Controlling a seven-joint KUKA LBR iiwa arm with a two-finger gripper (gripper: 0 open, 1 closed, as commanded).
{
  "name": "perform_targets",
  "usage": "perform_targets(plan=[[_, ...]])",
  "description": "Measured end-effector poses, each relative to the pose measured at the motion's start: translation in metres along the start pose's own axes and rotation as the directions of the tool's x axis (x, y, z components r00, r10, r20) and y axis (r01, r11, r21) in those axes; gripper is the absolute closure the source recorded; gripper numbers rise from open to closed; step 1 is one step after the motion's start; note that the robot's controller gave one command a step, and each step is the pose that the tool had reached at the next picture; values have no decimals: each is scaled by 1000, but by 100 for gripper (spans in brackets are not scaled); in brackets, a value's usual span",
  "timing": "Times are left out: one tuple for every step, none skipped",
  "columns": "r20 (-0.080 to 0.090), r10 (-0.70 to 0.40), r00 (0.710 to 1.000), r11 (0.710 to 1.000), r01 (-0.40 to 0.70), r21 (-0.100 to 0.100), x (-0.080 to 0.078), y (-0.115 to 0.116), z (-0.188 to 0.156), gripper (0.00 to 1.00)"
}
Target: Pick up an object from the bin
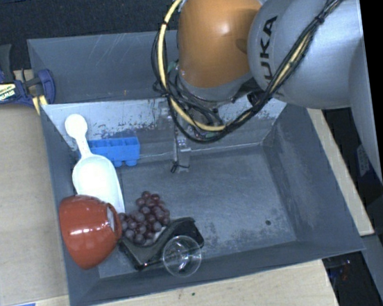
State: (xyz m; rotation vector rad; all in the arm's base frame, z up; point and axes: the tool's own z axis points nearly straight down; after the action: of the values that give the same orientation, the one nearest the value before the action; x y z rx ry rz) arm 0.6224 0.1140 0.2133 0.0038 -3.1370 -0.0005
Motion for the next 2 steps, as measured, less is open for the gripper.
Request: perform_targets(plan=[[8,3,1000,1000,-3,-1,-2,-1,-5,0],[10,-248,969,969,248,2,45,14,104,0]])
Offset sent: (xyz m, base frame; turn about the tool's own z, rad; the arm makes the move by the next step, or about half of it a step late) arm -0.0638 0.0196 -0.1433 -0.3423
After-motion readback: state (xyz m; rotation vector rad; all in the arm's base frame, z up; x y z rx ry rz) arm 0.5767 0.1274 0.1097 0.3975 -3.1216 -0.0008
